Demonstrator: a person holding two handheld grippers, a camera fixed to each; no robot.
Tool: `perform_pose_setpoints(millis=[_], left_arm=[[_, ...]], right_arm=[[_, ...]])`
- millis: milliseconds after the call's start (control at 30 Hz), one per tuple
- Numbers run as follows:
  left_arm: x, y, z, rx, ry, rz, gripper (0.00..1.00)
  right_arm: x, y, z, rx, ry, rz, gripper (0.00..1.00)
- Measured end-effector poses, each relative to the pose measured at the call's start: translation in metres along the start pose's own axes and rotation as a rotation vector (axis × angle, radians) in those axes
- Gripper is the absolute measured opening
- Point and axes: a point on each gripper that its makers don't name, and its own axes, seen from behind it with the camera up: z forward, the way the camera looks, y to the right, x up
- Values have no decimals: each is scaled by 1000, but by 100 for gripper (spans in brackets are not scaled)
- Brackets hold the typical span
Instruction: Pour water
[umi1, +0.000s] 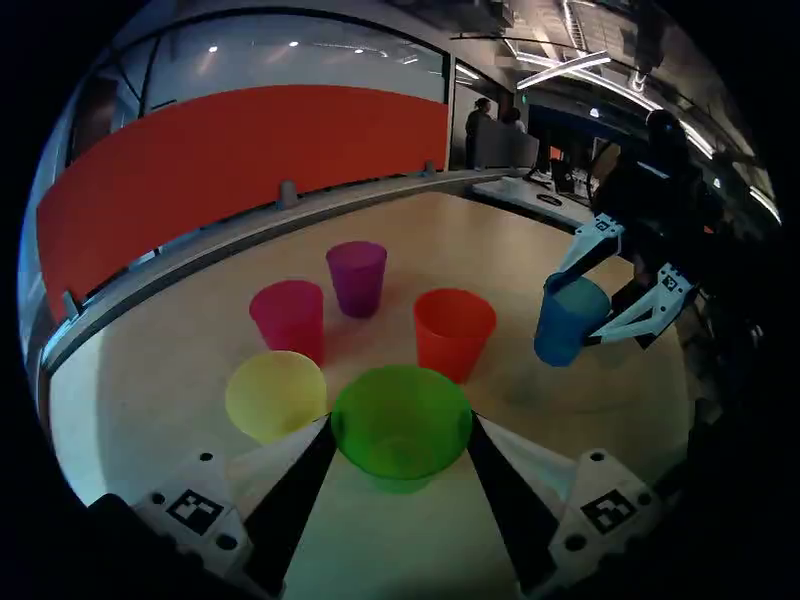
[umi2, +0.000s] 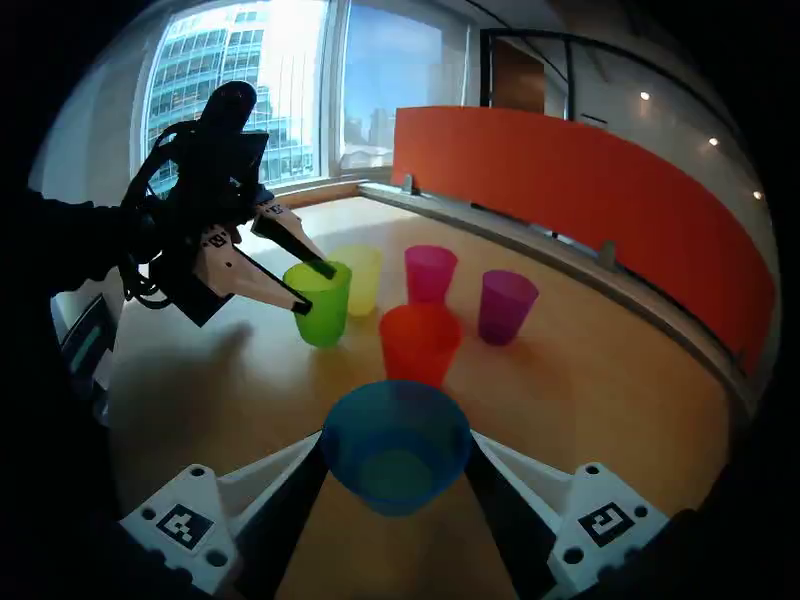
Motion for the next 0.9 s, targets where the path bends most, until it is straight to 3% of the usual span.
perform_pose_setpoints(millis=[267,900], left_arm=[[15,4,-18,4,45,-14,89],[63,16,-69,36,180,30,89]], right_arm=[[11,0,-6,-4,22,-6,92],[63,-6,-29,1,119,-11,91]])
